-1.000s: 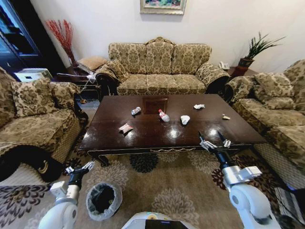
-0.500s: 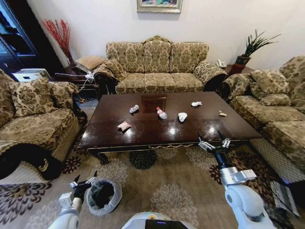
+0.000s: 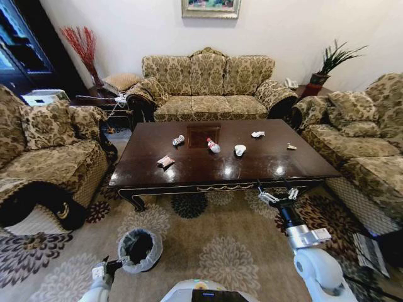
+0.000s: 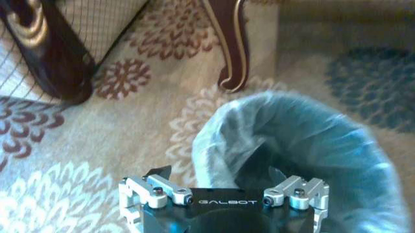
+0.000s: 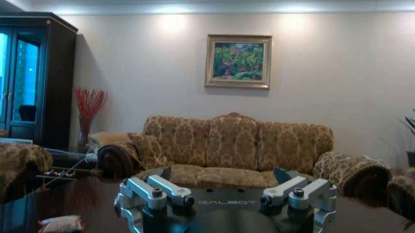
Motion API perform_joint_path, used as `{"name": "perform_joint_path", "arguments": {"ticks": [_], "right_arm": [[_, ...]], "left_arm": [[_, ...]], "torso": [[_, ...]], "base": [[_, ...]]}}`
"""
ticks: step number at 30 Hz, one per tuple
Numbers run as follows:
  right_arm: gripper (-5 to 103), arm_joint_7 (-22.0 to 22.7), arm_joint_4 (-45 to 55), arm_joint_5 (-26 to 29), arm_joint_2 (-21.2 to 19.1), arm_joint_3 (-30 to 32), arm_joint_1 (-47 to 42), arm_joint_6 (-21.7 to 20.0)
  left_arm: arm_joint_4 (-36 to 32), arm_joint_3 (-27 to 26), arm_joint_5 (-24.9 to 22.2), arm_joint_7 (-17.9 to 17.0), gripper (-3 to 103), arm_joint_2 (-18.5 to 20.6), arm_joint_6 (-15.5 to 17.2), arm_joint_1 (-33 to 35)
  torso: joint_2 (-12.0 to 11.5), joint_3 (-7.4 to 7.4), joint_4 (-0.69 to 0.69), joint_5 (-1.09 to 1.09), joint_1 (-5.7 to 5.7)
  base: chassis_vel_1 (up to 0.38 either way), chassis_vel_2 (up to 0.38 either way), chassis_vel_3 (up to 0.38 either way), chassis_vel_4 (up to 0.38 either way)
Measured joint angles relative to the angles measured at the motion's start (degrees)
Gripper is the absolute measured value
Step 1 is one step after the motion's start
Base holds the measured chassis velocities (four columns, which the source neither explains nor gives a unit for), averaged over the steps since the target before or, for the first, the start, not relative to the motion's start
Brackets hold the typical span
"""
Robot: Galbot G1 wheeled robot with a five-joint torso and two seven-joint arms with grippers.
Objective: Move to the front of the table and place the trash on the table into the trash bin.
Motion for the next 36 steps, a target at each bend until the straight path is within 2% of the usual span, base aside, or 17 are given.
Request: {"name": "perform_joint_path", "arguments": {"ticks": [2, 3, 9, 12, 20, 22, 23, 25, 26, 27, 30, 32, 34, 35, 36], "right_arm": [[100, -0.01, 0.15, -0.24, 0.01, -0.02, -0.22, -0.15], [100, -0.01, 0.15, -0.24, 0.01, -0.02, -0.22, -0.15], [100, -0.06, 0.4, -0.48, 0.15, 0.75, -0.95, -0.35], [100, 0.03, 0.62, -0.91, 0.5, 0.79, -1.1, -0.51], [100, 0.23, 0.59, -1.7, 0.84, 0.87, -1.38, -0.65], [100, 0.32, 0.58, -1.89, 0.69, 0.94, -1.46, -0.87], [100, 0.32, 0.58, -1.89, 0.69, 0.94, -1.46, -0.87], [100, 0.38, 0.58, -1.99, 0.58, 0.95, -1.45, -1.21], [100, 0.52, 0.56, -1.99, 0.56, 0.95, -1.42, -1.37], [100, 0.52, 0.56, -1.99, 0.56, 0.95, -1.42, -1.37], [100, 0.72, 0.31, -1.91, 0.57, 1.1, -1.36, -1.8], [100, 0.73, 0.3, -1.8, 0.59, 1.14, -1.37, -2.0], [100, 0.75, 0.15, -1.71, 0.6, 1.16, -1.38, -2.16], [100, 0.75, 0.15, -1.71, 0.6, 1.16, -1.38, -2.16], [100, 0.94, 0.09, -1.67, 0.59, 1.15, -1.36, -2.23]], "left_arm": [[5.59, 0.11, 1.48, -0.26, 99, 0.9, -1.24, -2.78], [5.59, 0.11, 1.48, -0.26, 99, 0.9, -1.24, -2.78], [15.1, 1.39, 1.6, 0.86, 100, 2.87, -3.62, -7.99], [16.9, 2.05, 0.1, 1.24, 97, 3.34, -2.86, -9.54], [23.18, 3.44, 0.89, 2.13, 95, 4.76, -3.86, -14.03], [26.44, 3.67, 1.78, 3.28, 88, 5.37, -4.91, -16.46], [26.44, 3.67, 1.78, 3.28, 88, 5.37, -4.91, -16.46], [28.87, 3.7, 2.52, 3.84, 78, 5.63, -5.31, -18.49], [29.84, 3.7, 3.06, 3.87, 73, 5.68, -5.02, -19.44], [29.84, 3.7, 3.06, 3.87, 73, 5.68, -5.02, -19.44], [31.54, 3.69, 3.84, 3.8, 56, 5.65, -3.21, -21.18], [31.99, 3.65, 4.1, 3.63, 56, 5.62, -2.93, -21.55], [33.0, 3.54, 4.24, 3.48, 46, 5.61, -2.83, -22.2], [33.0, 3.54, 4.24, 3.48, 46, 5.61, -2.83, -22.2], [33.44, 3.51, 4.22, 3.35, 40, 5.61, -2.76, -22.51]], "torso": [[0.01, -0.02, 0.0, -0.01, -0.04], [0.01, -0.02, 0.0, -0.01, -0.04], [0.0, -0.01, 0.0, -0.01, -0.02], [0.0, -0.01, 0.0, 0.0, -0.03], [0.01, -0.01, 0.0, -0.01, -0.03], [0.01, -0.01, 0.0, 0.0, -0.03], [0.01, -0.01, 0.0, 0.0, -0.03], [0.01, -0.01, 0.0, 0.0, -0.03], [0.01, -0.01, 0.0, 0.0, -0.03], [0.01, -0.01, 0.0, 0.0, -0.03], [0.01, -0.01, 0.0, 0.01, -0.03], [0.01, -0.01, 0.0, 0.01, -0.03], [0.01, -0.01, 0.0, 0.01, -0.03], [0.01, -0.01, 0.0, 0.01, -0.03], [0.01, -0.01, 0.0, 0.01, -0.03]], "base": [[0.0, 0.0, 0.0, 0.0], [0.0, 0.0, 0.0, 0.0], [0.0, 0.0, 0.0, 0.0], [0.0, 0.0, 0.0, 0.0], [0.0, 0.0, 0.0, 0.0], [0.0, 0.0, 0.0, 0.0], [0.0, 0.0, 0.0, 0.0], [0.0, 0.0, 0.0, 0.0], [0.0, 0.0, 0.0, 0.0], [0.0, 0.0, 0.0, 0.0], [0.0, 0.0, 0.0, 0.0], [0.0, 0.0, 0.0, 0.0], [0.0, 0.0, 0.0, 0.0], [0.0, 0.0, 0.0, 0.0], [0.0, 0.0, 0.0, 0.0]]}}
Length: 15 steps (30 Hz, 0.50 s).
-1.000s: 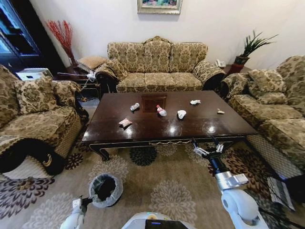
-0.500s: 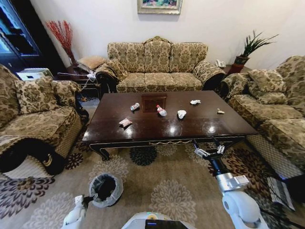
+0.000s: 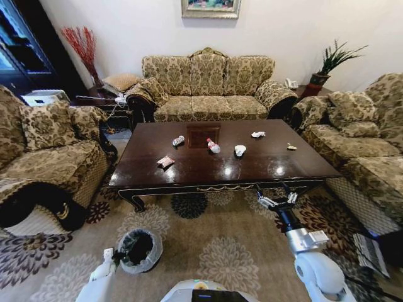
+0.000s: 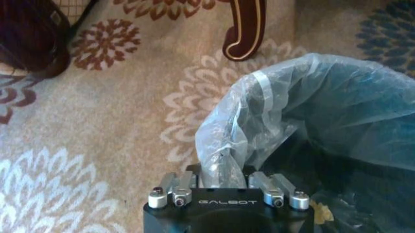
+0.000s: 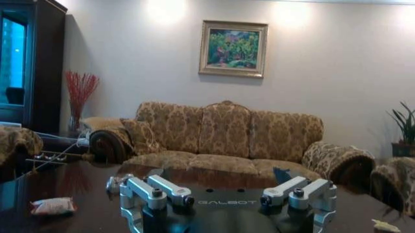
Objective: Move to the front of the table and place the trash on the table into the trash bin.
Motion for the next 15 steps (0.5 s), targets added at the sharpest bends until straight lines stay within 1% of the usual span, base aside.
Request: {"name": "perform_joint_path", "arguments": {"ticks": [1, 2, 3, 4, 8, 9, 10, 11, 15], "right_arm": [[100, 0.25, -0.02, 0.08, -0.05, -0.07, 0.03, -0.04], [100, 0.51, -0.06, 0.21, -0.1, -0.16, 0.09, -0.04], [100, 0.86, -0.07, 0.71, -0.15, -0.28, 0.14, -0.05], [100, 0.86, -0.07, 0.71, -0.15, -0.28, 0.14, -0.05], [100, 1.19, 0.31, 2.72, -0.26, -0.31, 0.06, -0.48], [100, 1.19, 0.31, 2.72, -0.26, -0.31, 0.06, -0.48], [100, 1.2, 0.3, 2.76, -0.26, -0.23, 0.06, -0.4], [100, 1.26, 0.23, 2.77, -0.27, -0.17, 0.04, -0.1], [100, 2.03, -0.01, 2.84, -0.19, -0.09, -0.17, 0.58]], "left_arm": [[0.14, 0.0, -0.01, -0.01, 34, 0.0, 0.2, -0.15], [0.11, 0.0, -0.01, -0.01, 34, 0.0, 0.58, -0.19], [-0.14, 0.0, -0.08, -0.01, 30, 0.0, 1.32, -0.16], [-0.14, 0.0, -0.08, -0.01, 30, 0.0, 1.32, -0.16], [-0.45, -0.01, -0.08, 0.35, 8, 0.04, 2.12, 0.02], [-0.45, -0.01, -0.08, 0.35, 8, 0.04, 2.12, 0.02], [-0.56, -0.04, -0.13, 0.44, 3, 0.04, 2.14, 0.14], [-0.8, -0.07, -0.27, 0.54, 2, 0.03, 2.15, 0.25], [-0.94, -0.23, -1.5, 0.13, 2, -0.13, 1.72, 0.57]], "torso": [[0.0, 0.0, 0.0, 0.0, 0.0], [0.0, 0.0, 0.0, -0.01, 0.0], [0.0, 0.0, 0.0, 0.0, 0.0], [0.0, 0.0, 0.0, 0.0, 0.0], [0.0, 0.0, 0.0, 0.0, 0.0], [0.0, 0.0, 0.0, 0.0, 0.0], [0.0, 0.0, 0.0, 0.0, 0.0], [0.0, -0.01, 0.0, -0.02, 0.0], [0.0, -0.01, -0.01, -0.01, 0.0]], "base": [[0.0, 0.0, 0.0, 0.0], [0.0, 0.0, 0.0, 0.0], [0.0, 0.0, 0.0, 0.0], [0.0, 0.0, 0.0, 0.0], [0.0, 0.0, 0.0, 0.0], [0.0, 0.0, 0.0, 0.0], [0.0, 0.0, 0.0, 0.0], [0.0, 0.0, 0.0, 0.0], [0.0, 0.0, 0.0, 0.0]]}}
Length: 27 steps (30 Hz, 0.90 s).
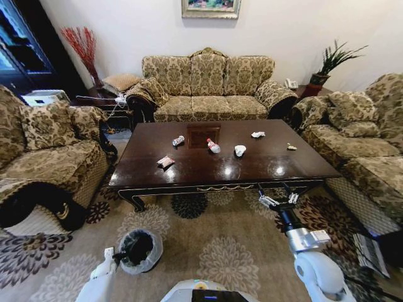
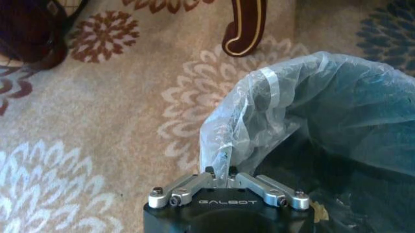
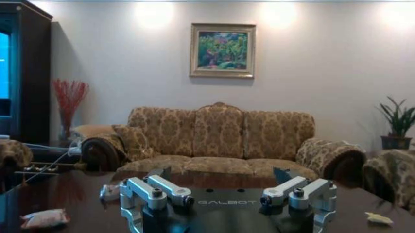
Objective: Move to the front of the table and place the trash on the table into the trash bin.
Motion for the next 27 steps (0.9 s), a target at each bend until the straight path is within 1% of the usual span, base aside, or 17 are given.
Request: {"name": "perform_joint_path", "arguments": {"ticks": [3, 5, 6, 7, 9, 11, 12, 14, 15, 18, 19, 20, 22, 23, 24, 26, 27], "right_arm": [[100, 0.37, -0.04, 0.3, 0.13, -0.01, -0.28, 0.32], [100, 0.53, 0.02, 0.91, 0.18, -0.01, -0.58, 0.38], [100, 0.53, 0.12, 1.27, 0.21, -0.02, -0.63, 0.39], [100, 0.53, 0.12, 1.27, 0.21, -0.02, -0.63, 0.39], [100, 0.46, 0.1, 1.55, 0.38, -0.15, -0.4, 0.49], [100, 0.13, -0.09, 1.74, 0.84, -0.54, 0.31, 0.64], [100, 0.13, -0.09, 1.74, 0.84, -0.54, 0.31, 0.64], [100, -0.59, -0.27, 2.01, 1.35, -1.11, 0.81, 0.75], [100, -0.59, -0.27, 2.01, 1.35, -1.11, 0.81, 0.75], [100, -1.51, -1.52, 2.25, 2.07, -1.4, 1.29, 2.13], [100, -1.51, -1.52, 2.25, 2.07, -1.4, 1.29, 2.13], [100, -1.65, -2.18, 2.37, 2.22, -1.35, 1.57, 2.46], [100, -1.93, -3.04, 2.97, 2.31, -1.3, 2.0, 2.6], [100, -1.93, -3.04, 2.97, 2.31, -1.3, 2.0, 2.6], [100, -2.15, -3.63, 3.51, 2.33, -1.31, 2.37, 2.72], [100, -3.07, -4.83, 4.35, 2.33, -1.49, 3.17, 3.72], [100, -3.07, -4.83, 4.35, 2.33, -1.49, 3.17, 3.72]], "left_arm": [[-0.93, -0.16, -1.05, -0.37, 2, -0.21, -0.4, 1.09], [-3.13, -0.3, -3.14, -0.86, 2, -0.41, 0.03, 3.02], [-5.53, -0.49, -4.84, -1.39, 2, -0.57, 0.64, 4.88], [-5.53, -0.49, -4.84, -1.39, 2, -0.57, 0.64, 4.88], [-10.73, -0.8, -7.72, -2.24, 1, -0.75, 1.79, 8.85], [-16.61, -0.94, -10.18, -3.3, 1, -0.88, 2.59, 12.81], [-16.61, -0.94, -10.18, -3.3, 1, -0.88, 2.59, 12.81], [-24.9, -1.69, -12.25, -4.58, 0, -1.39, 3.2, 17.58], [-24.9, -1.69, -12.25, -4.58, 0, -1.39, 3.2, 17.58], [-38.69, -3.36, -15.17, -5.96, 0, -2.3, 4.38, 25.87], [-38.69, -3.36, -15.17, -5.96, 0, -2.3, 4.38, 25.87], [-44.24, -4.26, -16.45, -6.69, 0, -2.72, 4.66, 29.83], [-52.09, -5.59, -18.12, -7.78, 0, -3.56, 5.04, 35.22], [-52.09, -5.59, -18.12, -7.78, 0, -3.56, 5.04, 35.22], [-57.01, -6.57, -18.97, -8.54, 0, -4.3, 5.78, 38.04], [-65.89, -8.56, -20.17, -9.55, 0, -5.6, 7.39, 42.24], [-65.89, -8.56, -20.17, -9.55, 0, -5.6, 7.39, 42.24]], "torso": [[0.0, 0.0, 0.0, 0.0, 0.0], [0.0, 0.0, 0.0, 0.0, 0.0], [0.0, 0.0, 0.01, -0.01, 0.0], [0.0, 0.0, 0.01, -0.01, 0.0], [0.0, 0.0, 0.01, 0.0, 0.0], [0.0, 0.0, 0.05, 0.0, 0.0], [0.0, 0.0, 0.05, 0.0, 0.0], [0.0, 0.0, 0.03, 0.0, 0.0], [0.0, 0.0, 0.03, 0.0, 0.0], [0.0, 0.0, -0.01, 0.0, 0.0], [0.0, 0.0, -0.01, 0.0, 0.0], [0.0, 0.0, 0.0, 0.02, 0.0], [0.0, 0.0, 0.03, 0.04, -0.01], [0.0, 0.0, 0.03, 0.04, -0.01], [0.0, 0.0, 0.04, -0.02, -0.01], [0.0, 0.0, 0.02, 0.01, -0.01], [0.0, 0.0, 0.02, 0.01, -0.01]], "base": [[0.0, 0.0, 0.0, 0.0], [0.0, 0.0, 0.0, 0.0], [0.0, 0.0, 0.0, 0.0], [0.0, 0.0, 0.0, 0.0], [0.0, 0.0, 0.0, 0.0], [0.0, 0.0, 0.0, 0.0], [0.0, 0.0, 0.0, 0.0], [0.0, 0.0, 0.0, 0.0], [0.0, 0.0, 0.0, 0.0], [0.0, 0.0, 0.0, 0.0], [0.0, 0.0, 0.0, 0.0], [0.0, 0.0, 0.0, 0.0], [0.0, 0.0, 0.0, 0.0], [0.0, 0.0, 0.0, 0.0], [0.0, 0.0, 0.0, 0.0], [0.0, 0.0, 0.0, 0.0], [0.0, 0.0, 0.0, 0.0]]}}
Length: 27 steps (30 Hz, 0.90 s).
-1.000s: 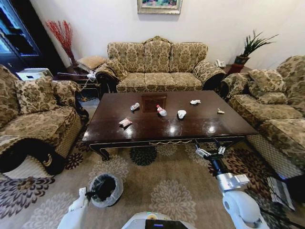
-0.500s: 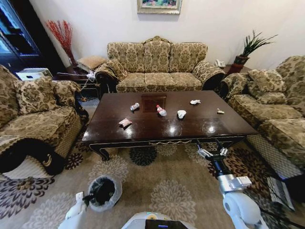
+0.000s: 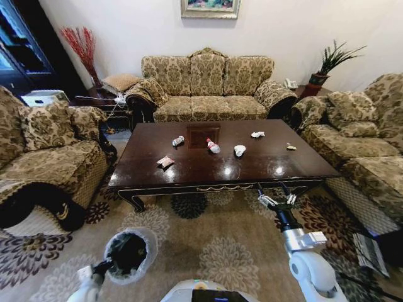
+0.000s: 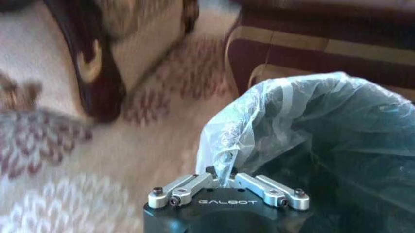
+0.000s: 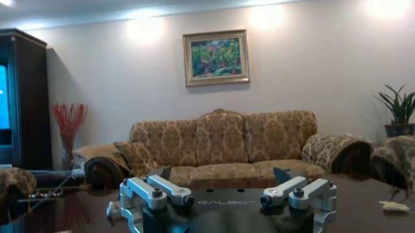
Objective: Move to the front of the table and place the trash on the table into the trash bin.
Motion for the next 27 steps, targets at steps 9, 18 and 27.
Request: {"name": "perform_joint_path", "arguments": {"ticks": [9, 18, 27], "right_arm": [[100, -0.17, -2.52, -0.01, -0.8, -0.18, 1.58, 4.48], [100, -0.12, -3.3, -2.55, -0.36, 0.65, 2.24, 5.6], [100, 0.69, -2.05, -5.45, -0.24, 1.49, 2.62, 4.53]], "left_arm": [[-24.38, -5.64, -3.86, -5.02, 0, -2.62, 2.52, 11.1], [-37.64, -8.51, -7.88, -8.52, 0, 0.58, 4.03, 12.32], [-34.26, -7.3, -11.99, -9.5, 0, 7.95, 4.3, 2.28]], "torso": [[0.0, 0.0, 0.0, -0.01, 0.0], [0.0, 0.01, 0.01, -0.01, 0.0], [0.0, 0.01, -0.02, -0.01, 0.01]], "base": [[0.0, 0.0, 0.0, 0.0], [0.0, 0.0, 0.0, 0.0], [0.0, 0.0, 0.0, 0.0]]}}
